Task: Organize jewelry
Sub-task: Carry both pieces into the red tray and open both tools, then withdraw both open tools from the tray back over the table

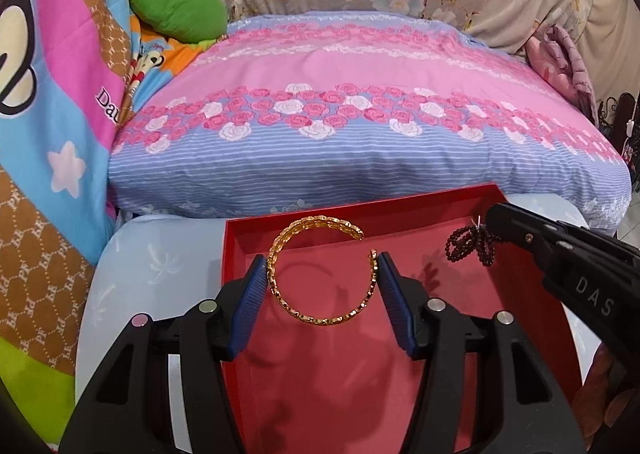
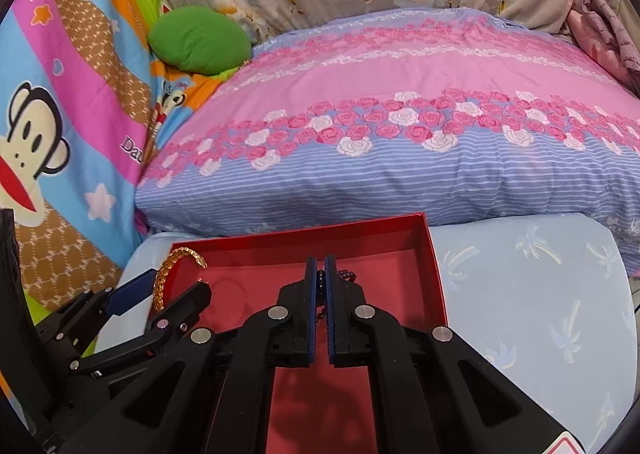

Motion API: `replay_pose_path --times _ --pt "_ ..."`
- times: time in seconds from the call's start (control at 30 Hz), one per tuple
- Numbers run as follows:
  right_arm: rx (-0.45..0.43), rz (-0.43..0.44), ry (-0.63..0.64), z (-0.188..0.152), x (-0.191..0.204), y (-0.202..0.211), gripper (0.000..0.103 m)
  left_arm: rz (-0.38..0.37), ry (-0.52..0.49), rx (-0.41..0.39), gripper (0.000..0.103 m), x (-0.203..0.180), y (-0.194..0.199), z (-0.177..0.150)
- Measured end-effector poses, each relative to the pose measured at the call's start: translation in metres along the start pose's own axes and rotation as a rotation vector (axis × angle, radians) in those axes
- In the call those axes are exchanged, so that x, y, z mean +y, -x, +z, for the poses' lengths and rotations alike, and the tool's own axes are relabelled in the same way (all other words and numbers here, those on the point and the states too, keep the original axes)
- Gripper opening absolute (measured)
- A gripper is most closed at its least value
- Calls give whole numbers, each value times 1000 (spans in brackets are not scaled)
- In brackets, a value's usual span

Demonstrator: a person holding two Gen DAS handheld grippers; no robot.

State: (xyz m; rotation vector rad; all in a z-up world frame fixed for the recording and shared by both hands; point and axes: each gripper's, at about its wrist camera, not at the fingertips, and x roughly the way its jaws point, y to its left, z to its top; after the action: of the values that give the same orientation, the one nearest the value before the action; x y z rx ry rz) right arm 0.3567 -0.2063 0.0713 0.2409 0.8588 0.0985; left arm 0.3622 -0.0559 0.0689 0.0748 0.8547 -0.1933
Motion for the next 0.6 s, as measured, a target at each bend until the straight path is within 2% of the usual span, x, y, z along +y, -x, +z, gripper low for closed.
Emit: replay_pose_path --times 0.13,0.2,0.27,0.6 --pt "16 -28 -19 0 -7 -11 6 7 12 15 54 2 -12 1" --pt "16 -42 -26 -1 -10 -12 14 18 13 16 59 3 -15 1" --pt "8 -57 -26 -1 -12 -12 23 40 15 2 74 4 -14 2" --pt "-50 -90 50 -11 4 16 33 48 -2 -30 74 7 1 0"
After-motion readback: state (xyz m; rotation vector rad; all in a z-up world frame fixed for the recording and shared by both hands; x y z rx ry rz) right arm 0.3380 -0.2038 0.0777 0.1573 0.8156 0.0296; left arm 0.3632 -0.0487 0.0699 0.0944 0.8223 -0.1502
